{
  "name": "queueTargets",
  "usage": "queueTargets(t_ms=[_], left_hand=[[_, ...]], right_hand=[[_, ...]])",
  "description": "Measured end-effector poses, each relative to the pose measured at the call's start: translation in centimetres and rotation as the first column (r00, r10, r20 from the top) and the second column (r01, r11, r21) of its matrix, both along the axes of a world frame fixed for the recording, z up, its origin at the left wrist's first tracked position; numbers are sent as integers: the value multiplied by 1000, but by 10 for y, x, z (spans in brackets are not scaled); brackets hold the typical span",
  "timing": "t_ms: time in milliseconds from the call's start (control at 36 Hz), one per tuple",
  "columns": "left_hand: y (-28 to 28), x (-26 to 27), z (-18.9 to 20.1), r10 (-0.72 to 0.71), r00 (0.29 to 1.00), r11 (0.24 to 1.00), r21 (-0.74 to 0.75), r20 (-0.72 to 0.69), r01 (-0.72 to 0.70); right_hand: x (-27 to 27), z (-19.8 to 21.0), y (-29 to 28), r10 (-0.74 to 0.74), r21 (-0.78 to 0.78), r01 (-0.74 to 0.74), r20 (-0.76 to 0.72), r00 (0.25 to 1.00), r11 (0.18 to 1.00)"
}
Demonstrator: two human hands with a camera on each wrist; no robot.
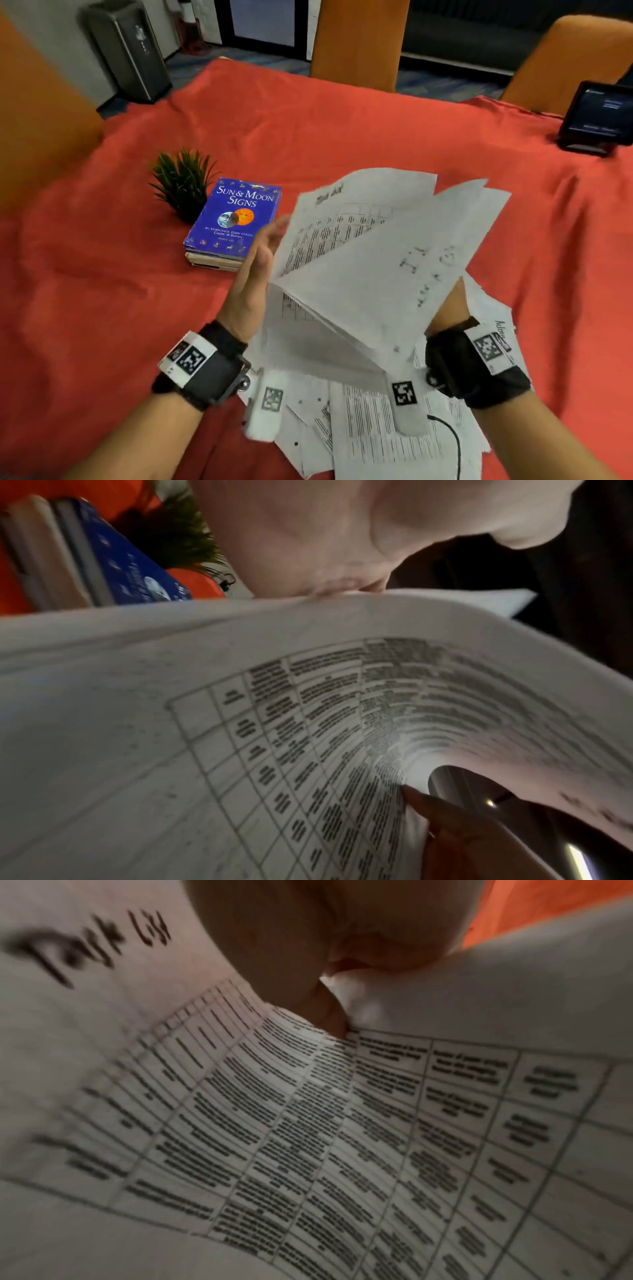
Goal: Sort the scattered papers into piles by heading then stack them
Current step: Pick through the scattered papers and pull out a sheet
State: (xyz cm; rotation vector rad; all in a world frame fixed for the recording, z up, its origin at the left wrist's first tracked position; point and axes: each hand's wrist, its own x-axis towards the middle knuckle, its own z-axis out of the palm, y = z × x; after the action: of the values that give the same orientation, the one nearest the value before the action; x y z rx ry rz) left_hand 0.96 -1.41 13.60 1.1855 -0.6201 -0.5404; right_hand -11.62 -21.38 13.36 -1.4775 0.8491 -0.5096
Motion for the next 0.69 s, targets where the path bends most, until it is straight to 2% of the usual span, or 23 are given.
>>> queueTargets(t_ms=[83, 194, 278, 389, 444, 528, 583, 694], left_hand=[[-6, 2, 6, 67, 994, 996, 56, 85, -72], [-7, -1, -5, 98, 987, 987, 113, 125, -113], [-2, 2, -24, 104, 991, 972, 204, 79, -119], [1, 1, -35, 72, 997, 948, 308, 42, -82], [-1, 2, -39, 76, 997, 930, 360, -1, -71], [-7, 9, -44, 165, 985, 888, 428, 42, -167], [-12, 11, -38, 236, 969, 888, 390, 68, -243], [-16, 12, -21, 288, 954, 933, 202, 80, -299]], right_hand=[[12, 16, 5, -34, -145, 46, 80, 996, 988], [10, 9, -1, -62, -260, 60, 2, 998, 964], [4, 9, -1, -49, -230, 28, -88, 995, 973], [0, 7, 3, -10, -149, -9, -126, 992, 989], [-1, 7, 8, 17, -123, -31, -113, 993, 992], [0, 7, 9, 32, -180, -43, -61, 998, 983], [1, 12, 10, 43, -226, -41, 3, 999, 973], [-3, 15, 12, 71, -285, -24, 157, 985, 958]])
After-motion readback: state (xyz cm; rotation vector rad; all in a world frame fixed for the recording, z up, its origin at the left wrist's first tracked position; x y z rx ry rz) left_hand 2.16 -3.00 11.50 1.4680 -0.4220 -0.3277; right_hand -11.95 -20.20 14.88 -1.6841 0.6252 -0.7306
